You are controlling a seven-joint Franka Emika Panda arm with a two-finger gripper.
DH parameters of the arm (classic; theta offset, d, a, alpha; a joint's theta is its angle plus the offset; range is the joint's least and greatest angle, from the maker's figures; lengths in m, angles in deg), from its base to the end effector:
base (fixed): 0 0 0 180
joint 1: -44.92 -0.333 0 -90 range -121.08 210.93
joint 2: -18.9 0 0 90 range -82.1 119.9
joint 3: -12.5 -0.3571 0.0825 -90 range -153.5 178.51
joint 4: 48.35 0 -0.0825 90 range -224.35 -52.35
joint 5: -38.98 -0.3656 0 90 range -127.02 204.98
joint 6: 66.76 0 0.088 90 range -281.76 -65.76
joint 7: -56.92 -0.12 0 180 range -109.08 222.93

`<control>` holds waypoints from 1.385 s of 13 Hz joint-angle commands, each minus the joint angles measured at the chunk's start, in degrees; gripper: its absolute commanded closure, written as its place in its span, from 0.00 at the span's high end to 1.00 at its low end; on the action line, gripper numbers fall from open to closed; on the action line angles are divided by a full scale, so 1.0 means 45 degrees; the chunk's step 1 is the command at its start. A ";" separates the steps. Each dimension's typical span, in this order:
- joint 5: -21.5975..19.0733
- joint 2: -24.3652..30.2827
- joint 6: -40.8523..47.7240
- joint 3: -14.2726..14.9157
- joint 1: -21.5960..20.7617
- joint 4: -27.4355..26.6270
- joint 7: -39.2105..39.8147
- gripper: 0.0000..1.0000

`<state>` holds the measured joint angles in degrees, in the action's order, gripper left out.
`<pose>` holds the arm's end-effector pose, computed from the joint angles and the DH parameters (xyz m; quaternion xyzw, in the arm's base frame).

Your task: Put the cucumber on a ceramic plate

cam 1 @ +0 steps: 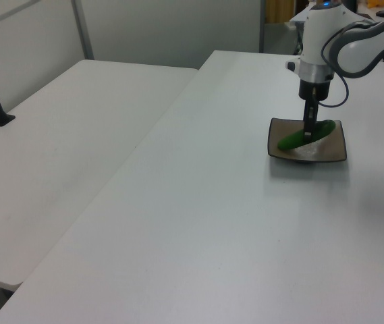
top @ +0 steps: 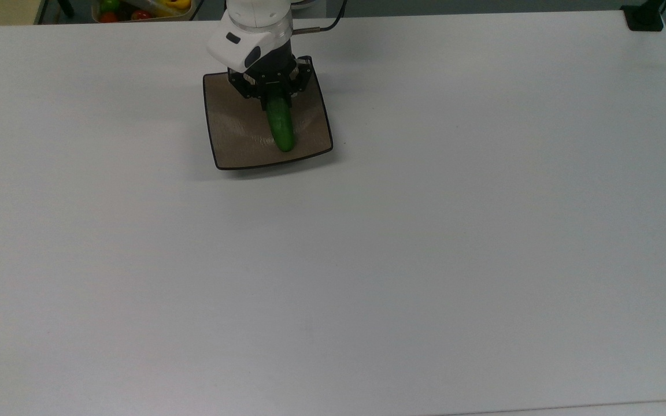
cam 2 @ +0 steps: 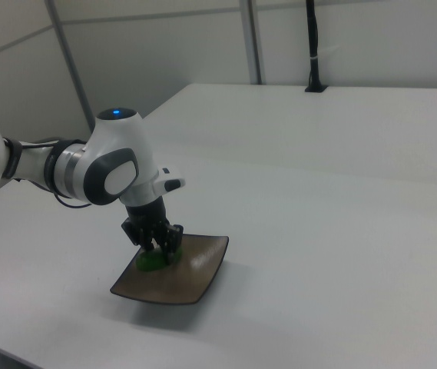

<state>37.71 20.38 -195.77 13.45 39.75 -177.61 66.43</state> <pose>0.5019 0.0378 0.4153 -0.9935 -0.1127 -0.0111 0.0084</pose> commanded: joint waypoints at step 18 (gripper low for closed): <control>-0.0245 0.0394 0.7708 0.0063 0.0056 0.7258 -0.2461 1.00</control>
<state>37.69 22.71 -166.65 13.46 40.28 -150.12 59.51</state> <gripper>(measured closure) 0.000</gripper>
